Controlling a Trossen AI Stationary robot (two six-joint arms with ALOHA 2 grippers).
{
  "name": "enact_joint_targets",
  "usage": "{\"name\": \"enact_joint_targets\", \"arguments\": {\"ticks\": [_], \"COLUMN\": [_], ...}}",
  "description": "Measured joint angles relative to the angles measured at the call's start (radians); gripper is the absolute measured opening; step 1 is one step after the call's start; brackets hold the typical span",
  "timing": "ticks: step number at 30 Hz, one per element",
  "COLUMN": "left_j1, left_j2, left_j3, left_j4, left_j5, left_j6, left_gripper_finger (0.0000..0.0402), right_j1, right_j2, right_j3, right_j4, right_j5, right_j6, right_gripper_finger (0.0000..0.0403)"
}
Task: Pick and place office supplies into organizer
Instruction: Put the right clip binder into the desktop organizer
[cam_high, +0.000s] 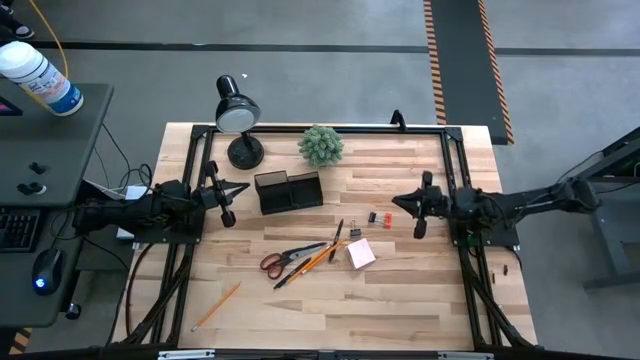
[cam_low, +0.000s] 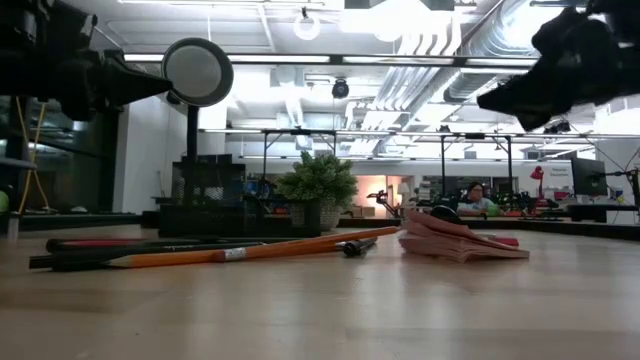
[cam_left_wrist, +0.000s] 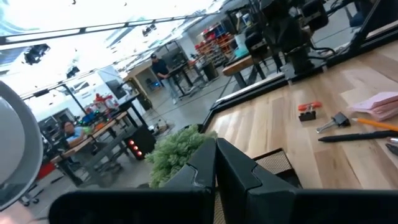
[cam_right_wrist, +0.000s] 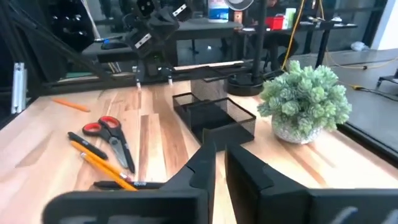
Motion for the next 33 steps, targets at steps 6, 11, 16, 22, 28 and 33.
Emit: {"name": "enact_joint_targets", "arguments": {"ticks": [6, 11, 16, 22, 28, 33], "left_j1": [0.0, 0.0, 0.0, 0.0, 0.0, 0.0], "left_j2": [0.003, 0.028, 0.053, 0.076, 0.089, 0.089], "left_j3": [0.0, 0.0, 0.0, 0.0, 0.0, 0.0], "left_j4": [0.0, -0.004, -0.003, -0.003, -0.002, -0.003], "left_j5": [0.008, 0.028, 0.005, 0.004, 0.003, 0.003], "left_j6": [-0.011, -0.007, 0.015, 0.018, 0.018, 0.016], "left_gripper_finger": [0.0001, 0.0001, 0.0001, 0.0001, 0.0001, 0.0001], "right_j1": [0.0, 0.0, 0.0, -0.014, -0.077, -0.118], "right_j2": [0.2, 0.384, 0.565, 0.708, 0.772, 0.811], "right_j3": [0.115, 0.168, 0.224, 0.348, 0.475, 0.512], "right_j4": [-0.022, -0.033, -0.051, -0.259, -0.507, -0.608], "right_j5": [0.001, 0.0, -0.002, -0.01, -0.075, -0.091], "right_j6": [-0.024, -0.013, -0.015, 0.03, 0.072, 0.072], "right_gripper_finger": [0.0075, 0.0112, 0.014, 0.0145, 0.0138, 0.0142]}}
